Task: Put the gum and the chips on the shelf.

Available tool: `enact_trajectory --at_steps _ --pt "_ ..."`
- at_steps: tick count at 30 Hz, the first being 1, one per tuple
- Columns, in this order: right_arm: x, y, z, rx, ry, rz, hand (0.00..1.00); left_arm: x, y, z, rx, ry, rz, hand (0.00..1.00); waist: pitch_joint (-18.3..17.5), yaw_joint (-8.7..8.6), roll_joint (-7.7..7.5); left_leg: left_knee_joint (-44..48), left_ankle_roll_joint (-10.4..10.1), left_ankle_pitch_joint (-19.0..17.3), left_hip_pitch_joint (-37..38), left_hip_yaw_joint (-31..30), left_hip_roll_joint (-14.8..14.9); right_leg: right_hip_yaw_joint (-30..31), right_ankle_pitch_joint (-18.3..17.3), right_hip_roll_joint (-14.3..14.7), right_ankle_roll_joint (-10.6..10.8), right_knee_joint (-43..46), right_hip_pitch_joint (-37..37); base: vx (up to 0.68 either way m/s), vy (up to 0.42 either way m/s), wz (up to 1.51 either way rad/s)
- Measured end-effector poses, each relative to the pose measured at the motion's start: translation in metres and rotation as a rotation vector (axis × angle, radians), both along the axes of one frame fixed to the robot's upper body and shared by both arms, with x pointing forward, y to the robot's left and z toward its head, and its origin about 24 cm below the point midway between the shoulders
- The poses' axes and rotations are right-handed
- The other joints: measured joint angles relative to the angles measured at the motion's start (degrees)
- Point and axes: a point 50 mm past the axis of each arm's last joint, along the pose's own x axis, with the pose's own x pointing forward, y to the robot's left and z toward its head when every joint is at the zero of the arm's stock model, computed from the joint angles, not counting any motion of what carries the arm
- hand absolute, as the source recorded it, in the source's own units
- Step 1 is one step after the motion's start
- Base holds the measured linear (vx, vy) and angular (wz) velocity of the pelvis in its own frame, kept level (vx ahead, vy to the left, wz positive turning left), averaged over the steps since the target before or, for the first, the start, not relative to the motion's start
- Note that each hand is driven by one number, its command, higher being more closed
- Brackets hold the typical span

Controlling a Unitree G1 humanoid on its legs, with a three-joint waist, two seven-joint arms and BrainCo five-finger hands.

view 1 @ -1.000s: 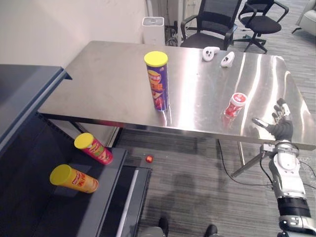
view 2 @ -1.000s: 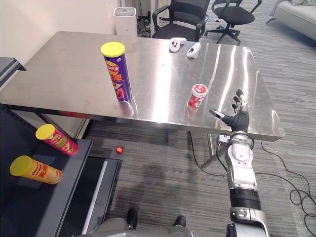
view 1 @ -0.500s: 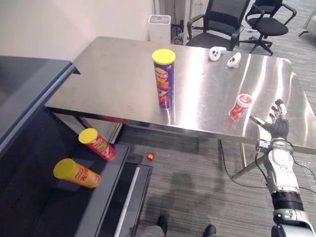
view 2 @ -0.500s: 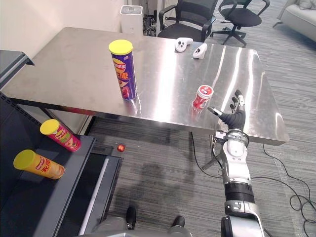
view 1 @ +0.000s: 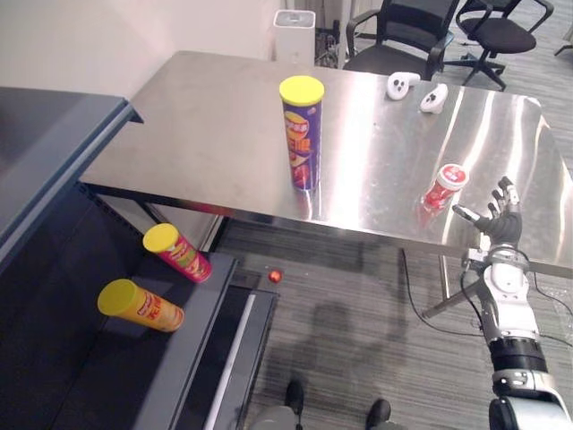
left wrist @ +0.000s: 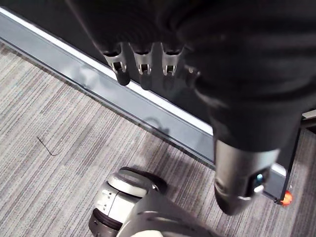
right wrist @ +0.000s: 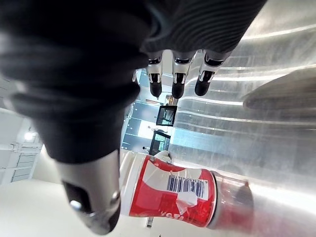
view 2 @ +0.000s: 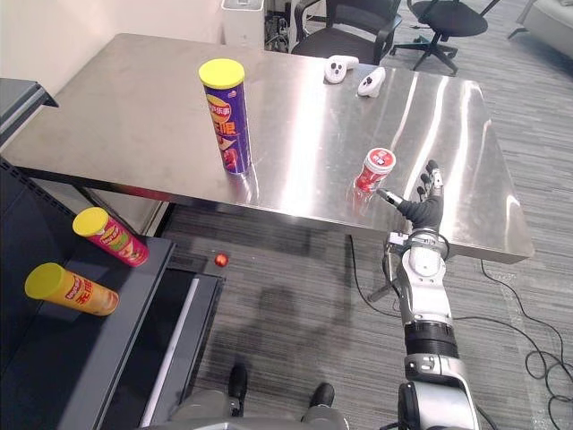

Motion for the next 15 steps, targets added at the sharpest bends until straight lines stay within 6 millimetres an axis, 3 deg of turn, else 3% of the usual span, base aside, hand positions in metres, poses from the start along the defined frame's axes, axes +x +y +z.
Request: enact_trajectory --at_steps 15 --pt "0.0082 0.0005 0.0072 0.016 -0.018 -0.026 0.0 0.0047 0.0003 0.001 0.008 -0.014 -0.005 0.0 1.6 1.1 0.19 -1.1 0.1 0.4 -0.8 -0.3 -0.2 -0.2 0.0 0.0 0.0 -0.1 -1.2 0.01 -0.001 0.01"
